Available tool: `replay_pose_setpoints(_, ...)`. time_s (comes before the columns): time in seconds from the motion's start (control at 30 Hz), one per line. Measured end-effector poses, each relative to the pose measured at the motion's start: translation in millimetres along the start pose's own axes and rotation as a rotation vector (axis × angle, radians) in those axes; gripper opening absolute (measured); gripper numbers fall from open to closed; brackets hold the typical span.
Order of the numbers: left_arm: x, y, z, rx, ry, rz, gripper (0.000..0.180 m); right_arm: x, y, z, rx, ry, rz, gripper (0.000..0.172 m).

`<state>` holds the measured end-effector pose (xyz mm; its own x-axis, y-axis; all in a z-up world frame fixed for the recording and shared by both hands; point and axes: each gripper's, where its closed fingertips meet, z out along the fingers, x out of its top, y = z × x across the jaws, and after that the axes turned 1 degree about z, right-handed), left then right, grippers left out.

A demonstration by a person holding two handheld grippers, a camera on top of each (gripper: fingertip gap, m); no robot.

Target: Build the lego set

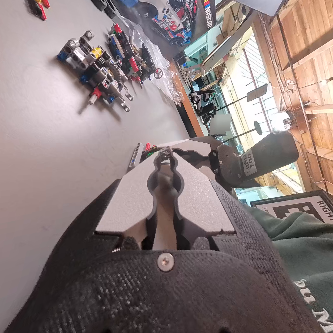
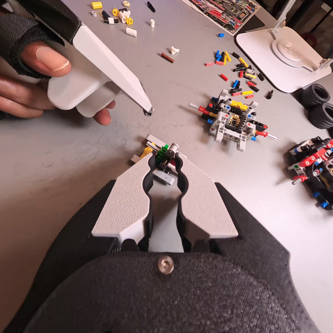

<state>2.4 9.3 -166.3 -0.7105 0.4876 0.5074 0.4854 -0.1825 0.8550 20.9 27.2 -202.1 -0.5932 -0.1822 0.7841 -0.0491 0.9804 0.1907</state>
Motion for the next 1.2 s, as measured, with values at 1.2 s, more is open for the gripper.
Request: replay_pose_setpoints(1.2,-12.5,40.0,-5.3,-0.308,-0.052,-0.184,0.007,58.7,-29.1,-43.0,0.086,0.422,-0.299,0.006)
